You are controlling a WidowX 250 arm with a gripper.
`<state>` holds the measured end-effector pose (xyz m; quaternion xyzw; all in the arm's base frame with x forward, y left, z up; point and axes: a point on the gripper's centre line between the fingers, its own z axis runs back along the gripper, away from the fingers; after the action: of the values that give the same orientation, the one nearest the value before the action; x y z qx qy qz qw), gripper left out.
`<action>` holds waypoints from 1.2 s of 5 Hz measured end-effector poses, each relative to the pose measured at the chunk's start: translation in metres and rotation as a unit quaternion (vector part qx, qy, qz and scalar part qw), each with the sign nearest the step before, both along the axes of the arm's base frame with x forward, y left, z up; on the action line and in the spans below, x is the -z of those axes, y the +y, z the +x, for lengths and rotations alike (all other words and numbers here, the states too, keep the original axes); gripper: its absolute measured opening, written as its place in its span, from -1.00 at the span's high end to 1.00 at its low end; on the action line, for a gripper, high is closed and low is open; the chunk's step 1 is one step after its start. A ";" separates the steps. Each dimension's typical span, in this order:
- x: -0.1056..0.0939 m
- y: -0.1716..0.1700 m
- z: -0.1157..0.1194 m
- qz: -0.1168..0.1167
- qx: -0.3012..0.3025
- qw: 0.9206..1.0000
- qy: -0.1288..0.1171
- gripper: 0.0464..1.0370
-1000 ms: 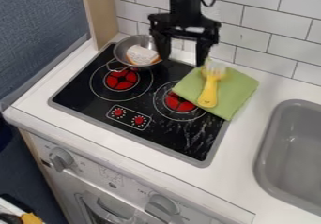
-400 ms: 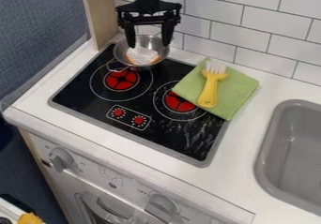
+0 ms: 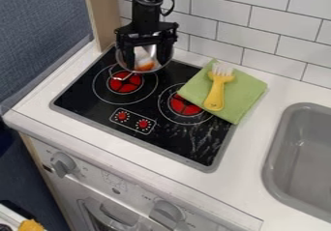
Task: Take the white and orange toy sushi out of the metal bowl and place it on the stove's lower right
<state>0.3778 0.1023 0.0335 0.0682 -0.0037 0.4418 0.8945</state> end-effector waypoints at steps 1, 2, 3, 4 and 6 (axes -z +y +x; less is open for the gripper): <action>0.014 -0.001 0.001 0.010 0.000 1.000 0.019 -0.92; 0.015 0.000 0.006 0.007 -0.007 1.000 0.014 -0.90; 0.016 0.006 0.010 0.001 -0.004 1.000 -0.003 -0.74; 0.018 0.005 0.014 -0.005 0.039 0.999 -0.015 -0.15; -0.046 -0.002 0.017 0.003 0.205 0.974 -0.092 -0.02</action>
<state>0.3949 0.1005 0.0800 0.0275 -0.1009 0.2536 0.9616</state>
